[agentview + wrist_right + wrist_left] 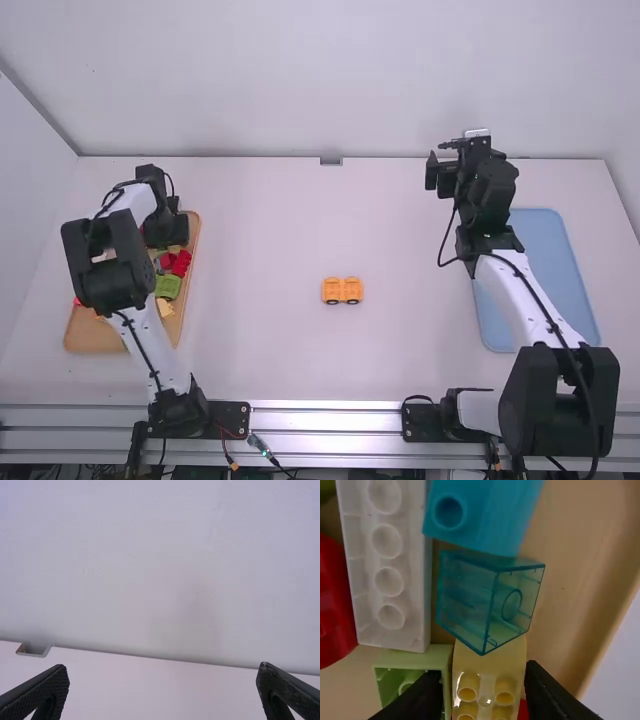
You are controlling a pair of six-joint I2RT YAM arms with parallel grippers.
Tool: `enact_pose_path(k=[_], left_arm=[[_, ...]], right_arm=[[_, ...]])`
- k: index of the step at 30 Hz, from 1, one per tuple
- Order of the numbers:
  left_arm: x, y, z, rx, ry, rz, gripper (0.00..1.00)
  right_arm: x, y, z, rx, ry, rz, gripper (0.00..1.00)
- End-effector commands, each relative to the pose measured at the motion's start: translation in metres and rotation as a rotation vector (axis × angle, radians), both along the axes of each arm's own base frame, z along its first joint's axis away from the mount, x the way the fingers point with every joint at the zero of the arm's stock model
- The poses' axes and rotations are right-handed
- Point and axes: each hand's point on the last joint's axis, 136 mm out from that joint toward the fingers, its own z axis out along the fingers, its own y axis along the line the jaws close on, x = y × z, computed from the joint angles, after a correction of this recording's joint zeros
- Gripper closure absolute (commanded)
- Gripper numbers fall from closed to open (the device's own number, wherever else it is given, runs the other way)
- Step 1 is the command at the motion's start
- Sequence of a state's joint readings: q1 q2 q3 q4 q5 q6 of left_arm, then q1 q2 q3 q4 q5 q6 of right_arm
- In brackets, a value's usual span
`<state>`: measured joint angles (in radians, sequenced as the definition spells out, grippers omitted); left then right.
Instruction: Assemble lego blocks to make yellow taxi
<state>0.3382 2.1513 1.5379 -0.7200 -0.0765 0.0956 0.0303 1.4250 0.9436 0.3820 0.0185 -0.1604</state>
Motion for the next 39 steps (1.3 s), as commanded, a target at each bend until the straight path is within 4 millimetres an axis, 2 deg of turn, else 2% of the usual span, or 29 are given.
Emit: enact_pose_path(k=[1,5,8,13,15,16,17,19,25,28,30,32,39], left_arm=[[-0.006,0.006,-0.006,0.028,0.032,0.019,0.58],[-0.010,0.023,0.004,0.103,0.052,0.089,0.59],[-0.006,0.023,0.013,0.103,0.048,0.085,0.57],[0.002,0.021,0.032,0.091,0.038,0.083,0.41],[0.006,0.016,0.036,0.059,0.025,0.080,0.41],[0.008,0.013,0.036,0.036,0.015,0.075,0.46],[0.010,0.009,0.035,0.015,0.008,0.061,0.56],[0.012,0.001,0.032,-0.025,-0.004,0.033,0.60],[0.008,0.002,0.017,-0.013,-0.002,0.037,0.55],[0.005,0.006,0.009,-0.012,-0.004,0.045,0.56],[0.005,0.005,0.006,-0.007,-0.009,0.043,0.62],[0.006,0.005,0.001,-0.003,-0.017,0.025,0.64],[0.008,0.006,0.000,0.003,-0.029,0.024,0.63]], right_arm=[[0.005,0.004,0.014,0.006,-0.027,0.004,0.01],[0.005,0.007,0.015,0.003,-0.031,0.011,0.01],[0.005,0.006,0.015,0.003,-0.031,0.008,0.01],[0.005,0.003,0.014,0.007,-0.030,0.003,0.01],[0.005,0.004,0.014,0.007,-0.030,0.003,0.01],[0.005,0.004,0.014,0.007,-0.029,0.003,0.01],[0.005,0.004,0.014,0.007,-0.027,0.003,0.01],[0.005,0.004,0.013,0.007,-0.023,0.003,0.01],[0.005,0.004,0.012,0.006,-0.022,0.004,0.01],[0.005,0.004,0.012,0.007,-0.022,0.003,0.01],[0.005,0.004,0.012,0.006,-0.022,0.003,0.01],[0.005,0.004,0.012,0.007,-0.022,0.003,0.01],[0.005,0.004,0.012,0.007,-0.022,0.003,0.01]])
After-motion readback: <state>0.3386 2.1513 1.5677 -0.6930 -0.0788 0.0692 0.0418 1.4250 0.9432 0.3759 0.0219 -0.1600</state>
